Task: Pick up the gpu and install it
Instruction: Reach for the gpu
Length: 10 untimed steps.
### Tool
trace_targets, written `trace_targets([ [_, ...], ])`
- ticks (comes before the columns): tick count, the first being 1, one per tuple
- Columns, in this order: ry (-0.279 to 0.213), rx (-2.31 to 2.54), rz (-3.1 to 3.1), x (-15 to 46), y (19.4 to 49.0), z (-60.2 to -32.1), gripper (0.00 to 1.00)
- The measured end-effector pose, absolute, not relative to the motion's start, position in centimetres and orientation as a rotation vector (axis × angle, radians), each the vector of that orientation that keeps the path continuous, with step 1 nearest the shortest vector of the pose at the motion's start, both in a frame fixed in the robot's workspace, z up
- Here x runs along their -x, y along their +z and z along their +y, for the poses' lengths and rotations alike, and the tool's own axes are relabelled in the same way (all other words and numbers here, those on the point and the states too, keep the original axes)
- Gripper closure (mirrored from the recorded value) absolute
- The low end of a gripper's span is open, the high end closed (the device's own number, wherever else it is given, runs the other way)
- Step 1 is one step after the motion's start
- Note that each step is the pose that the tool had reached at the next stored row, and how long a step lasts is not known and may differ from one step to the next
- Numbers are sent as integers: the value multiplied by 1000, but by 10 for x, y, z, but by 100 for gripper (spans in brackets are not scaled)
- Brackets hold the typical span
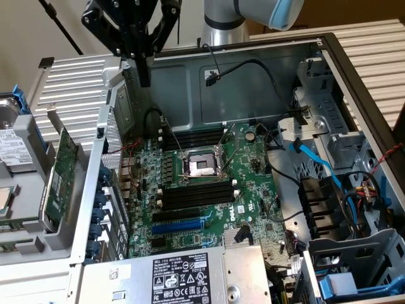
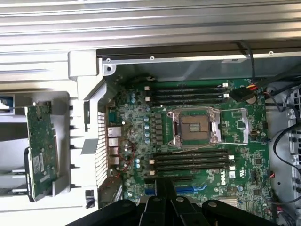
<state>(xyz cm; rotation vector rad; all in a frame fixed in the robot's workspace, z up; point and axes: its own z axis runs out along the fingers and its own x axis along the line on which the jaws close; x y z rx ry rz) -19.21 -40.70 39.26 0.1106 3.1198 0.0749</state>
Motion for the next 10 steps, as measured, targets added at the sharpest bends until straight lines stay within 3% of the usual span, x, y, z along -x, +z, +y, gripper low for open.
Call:
trace_targets([
  [10,74,-112,3137,227,393,-411,89],
])
